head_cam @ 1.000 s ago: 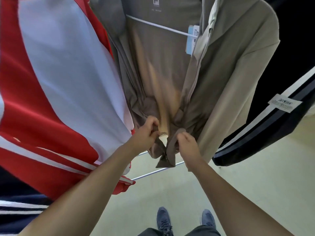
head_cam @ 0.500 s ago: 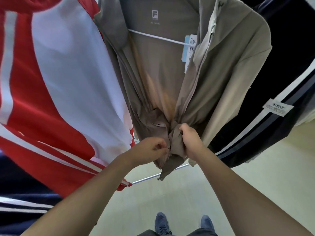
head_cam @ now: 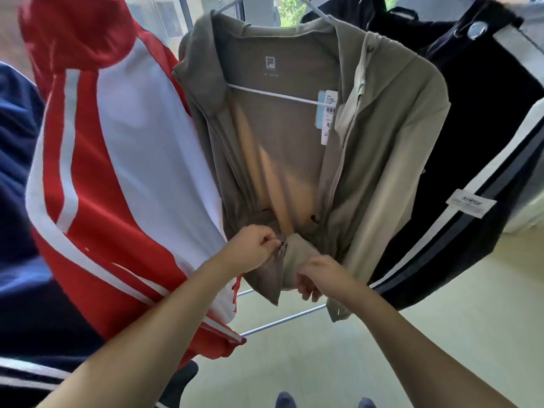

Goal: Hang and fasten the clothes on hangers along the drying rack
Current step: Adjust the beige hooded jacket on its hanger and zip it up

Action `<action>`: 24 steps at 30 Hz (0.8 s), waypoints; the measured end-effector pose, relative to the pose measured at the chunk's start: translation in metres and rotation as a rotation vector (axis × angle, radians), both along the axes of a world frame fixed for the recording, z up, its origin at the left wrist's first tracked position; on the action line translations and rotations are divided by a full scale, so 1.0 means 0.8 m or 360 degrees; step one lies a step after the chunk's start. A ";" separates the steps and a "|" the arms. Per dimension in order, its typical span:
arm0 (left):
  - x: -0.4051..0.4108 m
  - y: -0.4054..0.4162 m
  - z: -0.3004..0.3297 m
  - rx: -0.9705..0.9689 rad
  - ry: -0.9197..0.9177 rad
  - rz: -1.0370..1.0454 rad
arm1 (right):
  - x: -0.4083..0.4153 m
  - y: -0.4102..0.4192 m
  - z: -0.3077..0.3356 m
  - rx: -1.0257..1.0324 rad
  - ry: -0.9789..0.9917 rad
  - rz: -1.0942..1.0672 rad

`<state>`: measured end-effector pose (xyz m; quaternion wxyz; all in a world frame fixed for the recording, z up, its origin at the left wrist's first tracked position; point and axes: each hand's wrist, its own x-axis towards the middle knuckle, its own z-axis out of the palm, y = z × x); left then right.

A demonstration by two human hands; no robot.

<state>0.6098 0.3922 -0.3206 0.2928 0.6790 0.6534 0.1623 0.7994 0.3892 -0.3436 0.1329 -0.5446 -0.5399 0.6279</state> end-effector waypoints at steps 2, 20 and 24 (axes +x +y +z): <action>0.004 0.003 0.011 -0.0070 -0.0037 -0.0040 | 0.002 -0.005 0.006 -0.0311 0.0087 0.0160; 0.024 0.014 0.049 0.0143 0.0274 -0.0351 | 0.000 -0.012 0.000 0.0763 -0.0199 -0.0092; 0.026 0.017 0.051 0.0143 0.0305 -0.0378 | 0.000 -0.018 0.011 0.0796 -0.0111 -0.0084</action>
